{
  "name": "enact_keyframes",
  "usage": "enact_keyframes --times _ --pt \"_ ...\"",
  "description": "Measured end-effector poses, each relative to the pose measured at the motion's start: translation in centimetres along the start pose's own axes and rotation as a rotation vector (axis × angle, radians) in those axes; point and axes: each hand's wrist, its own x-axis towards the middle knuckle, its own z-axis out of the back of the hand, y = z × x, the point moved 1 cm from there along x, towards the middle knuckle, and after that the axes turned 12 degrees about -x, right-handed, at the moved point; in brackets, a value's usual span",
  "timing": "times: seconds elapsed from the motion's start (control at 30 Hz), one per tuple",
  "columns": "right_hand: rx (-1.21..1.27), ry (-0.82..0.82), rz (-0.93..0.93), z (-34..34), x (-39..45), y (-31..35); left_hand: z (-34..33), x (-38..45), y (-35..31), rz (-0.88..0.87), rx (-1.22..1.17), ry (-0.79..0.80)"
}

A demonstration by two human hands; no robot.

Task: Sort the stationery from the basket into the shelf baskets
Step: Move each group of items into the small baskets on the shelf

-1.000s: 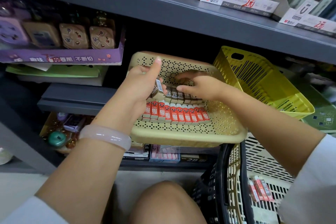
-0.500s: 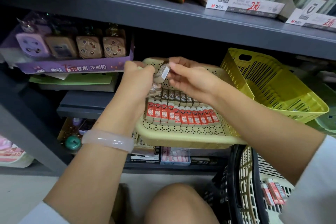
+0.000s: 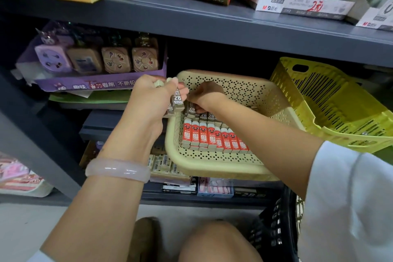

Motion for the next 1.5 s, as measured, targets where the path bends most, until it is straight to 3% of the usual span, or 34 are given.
enact_keyframes --times 0.17,0.3,0.4,0.5,0.6,0.7,0.8,0.9,1.03,1.1,1.17,1.3,1.4,1.5 --pt "0.072 -0.049 -0.005 0.8 -1.1 -0.2 -0.1 0.0 0.2 0.014 0.003 -0.003" --pt "0.628 0.063 0.334 2.5 -4.4 -0.7 -0.3 -0.2 0.1 0.018 -0.009 -0.038" --pt "0.696 0.215 0.536 2.6 -5.9 -0.4 -0.9 -0.6 0.1 0.009 -0.041 -0.021" --pt "0.772 0.239 0.565 2.5 -5.9 -0.3 -1.3 -0.7 0.2 0.023 -0.090 -0.022" --pt "0.732 0.137 0.482 2.8 -5.0 -1.2 -1.2 -0.7 0.3 0.010 -0.092 -0.034" --pt "0.621 0.003 0.244 2.7 -3.7 -2.3 -0.7 -0.6 0.3 -0.002 -0.068 -0.047" --pt "0.405 0.045 0.078 1.7 -2.6 -2.9 -0.3 -0.2 0.1 -0.011 -0.007 -0.054" --pt "0.357 0.068 0.045 1.1 -1.9 -2.7 -0.4 0.1 0.0 0.019 -0.031 -0.044" --pt "0.155 0.011 0.075 1.9 -2.2 -2.2 -1.0 0.0 -0.1 0.087 -0.163 -0.016" --pt "0.290 -0.029 0.165 2.6 -3.3 -2.0 -1.2 -0.1 -0.1 0.085 -0.181 -0.005" --pt "0.497 0.064 0.343 3.4 -5.0 -1.7 -1.4 -0.2 -0.1 0.078 -0.190 0.006" --pt "0.547 0.283 0.548 3.8 -6.9 -0.8 -1.9 -0.3 0.3 0.075 -0.102 0.035" --pt "0.576 0.302 0.581 3.7 -7.1 -0.5 -1.9 -0.3 0.6 0.054 -0.053 0.053" --pt "0.599 0.208 0.497 3.9 -6.6 -1.3 -1.5 -0.5 0.7 -0.019 0.011 0.081"
